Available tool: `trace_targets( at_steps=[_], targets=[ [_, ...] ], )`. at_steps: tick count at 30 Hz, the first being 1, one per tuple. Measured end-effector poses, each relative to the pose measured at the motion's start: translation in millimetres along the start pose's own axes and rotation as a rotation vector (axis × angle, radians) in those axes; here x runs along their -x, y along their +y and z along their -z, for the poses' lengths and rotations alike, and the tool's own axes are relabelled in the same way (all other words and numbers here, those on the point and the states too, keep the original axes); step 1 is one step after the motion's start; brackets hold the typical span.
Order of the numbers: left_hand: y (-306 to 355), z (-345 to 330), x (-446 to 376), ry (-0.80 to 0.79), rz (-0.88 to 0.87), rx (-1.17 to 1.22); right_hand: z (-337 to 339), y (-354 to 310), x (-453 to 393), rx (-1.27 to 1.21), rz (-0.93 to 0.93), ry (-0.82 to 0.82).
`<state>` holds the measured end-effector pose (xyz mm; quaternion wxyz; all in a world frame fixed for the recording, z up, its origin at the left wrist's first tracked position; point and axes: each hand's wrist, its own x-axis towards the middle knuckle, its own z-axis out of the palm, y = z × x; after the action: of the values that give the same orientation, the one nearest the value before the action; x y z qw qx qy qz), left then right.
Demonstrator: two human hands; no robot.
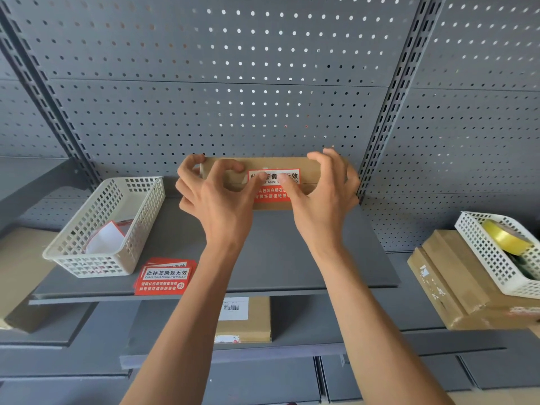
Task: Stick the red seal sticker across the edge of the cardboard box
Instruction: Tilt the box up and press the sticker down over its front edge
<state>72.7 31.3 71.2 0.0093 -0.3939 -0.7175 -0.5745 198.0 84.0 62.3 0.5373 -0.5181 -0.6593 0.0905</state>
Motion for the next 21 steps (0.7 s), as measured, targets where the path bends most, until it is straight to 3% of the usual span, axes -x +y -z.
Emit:
trace_targets(
  at_steps=[16, 21],
  targets=[
    [-8.1, 1.8, 3.0, 0.032, 0.015, 0.069, 0.7, 3.8, 5.2, -0.070, -0.057, 0.054],
    [-0.3, -6.1, 3.7, 0.072, 0.055, 0.033, -11.1, -14.5, 7.8, 0.057, -0.102, 0.063]
  ],
)
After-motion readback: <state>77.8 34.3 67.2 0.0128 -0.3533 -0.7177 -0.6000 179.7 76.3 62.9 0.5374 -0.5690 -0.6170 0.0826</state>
